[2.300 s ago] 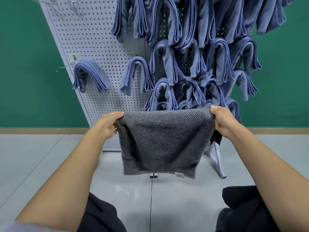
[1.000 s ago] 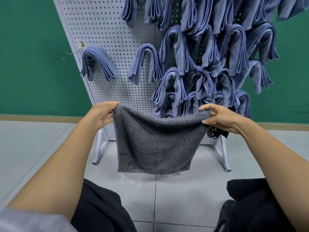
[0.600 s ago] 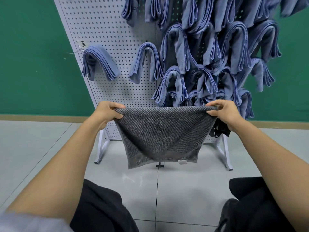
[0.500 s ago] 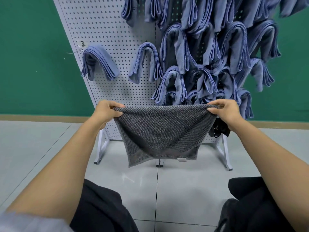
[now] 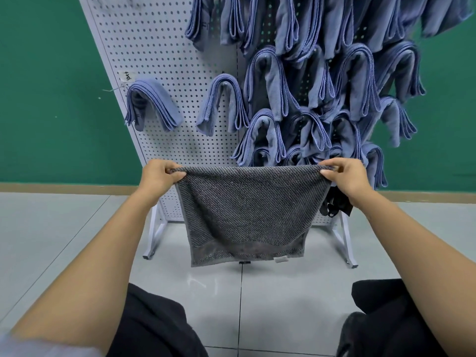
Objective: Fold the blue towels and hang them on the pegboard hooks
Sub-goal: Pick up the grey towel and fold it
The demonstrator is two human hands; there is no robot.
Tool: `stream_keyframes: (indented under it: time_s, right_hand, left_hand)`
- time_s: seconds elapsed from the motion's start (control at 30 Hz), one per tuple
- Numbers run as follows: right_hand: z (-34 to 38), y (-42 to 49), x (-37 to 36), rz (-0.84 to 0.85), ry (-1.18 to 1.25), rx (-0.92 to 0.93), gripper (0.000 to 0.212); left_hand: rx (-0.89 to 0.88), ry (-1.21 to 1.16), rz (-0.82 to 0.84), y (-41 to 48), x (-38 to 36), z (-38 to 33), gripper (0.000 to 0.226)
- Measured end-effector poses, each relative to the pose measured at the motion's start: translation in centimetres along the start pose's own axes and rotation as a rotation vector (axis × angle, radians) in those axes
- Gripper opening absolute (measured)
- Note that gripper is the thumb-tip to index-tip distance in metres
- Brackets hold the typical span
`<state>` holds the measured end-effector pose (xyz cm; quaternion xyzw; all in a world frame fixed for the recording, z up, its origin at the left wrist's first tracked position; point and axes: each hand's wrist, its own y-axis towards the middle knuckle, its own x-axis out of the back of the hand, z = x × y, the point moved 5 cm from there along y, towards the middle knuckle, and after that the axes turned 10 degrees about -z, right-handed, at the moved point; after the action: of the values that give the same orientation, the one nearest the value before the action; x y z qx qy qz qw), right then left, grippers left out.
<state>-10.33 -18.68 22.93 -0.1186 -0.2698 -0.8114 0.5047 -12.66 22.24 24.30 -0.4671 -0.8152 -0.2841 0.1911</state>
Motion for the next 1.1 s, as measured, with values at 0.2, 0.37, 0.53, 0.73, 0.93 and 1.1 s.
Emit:
stream_keyframes:
  time_s: [0.2, 0.37, 0.53, 0.73, 0.93, 1.1]
  right_hand:
    - [0.3, 0.7, 0.6, -0.056, -0.211, 0.122, 0.020]
    - [0.0, -0.2, 0.2, 0.098, 0.242, -0.147, 0.025]
    - [-0.8, 0.1, -0.5, 0.076, 0.394, -0.363, 0.030]
    - [0.2, 0.1, -1.9, -0.005, 0.361, -0.375, 0.036]
    - [6.3, -2.6, -4.8, 0.205, 0.489, -0.277, 0.008]
    - [8.5, -4.2, -5.0, 0.193, 0.490, -0.222, 0.007]
  left_hand:
    - [0.151, -0.135, 0.088, 0.2, 0.1, 1.1, 0.018]
    - [0.317, -0.488, 0.270, -0.7, -0.3, 1.6, 0.016]
    - [0.614, -0.723, 0.174, -0.8, -1.1, 2.0, 0.015]
    - [0.593, -0.707, -0.002, -2.0, -2.9, -2.3, 0.015]
    - [0.285, -0.596, 0.150, -4.4, -6.2, -9.0, 0.007]
    - [0.117, -0.555, 0.142, -5.8, -8.1, -11.7, 0.018]
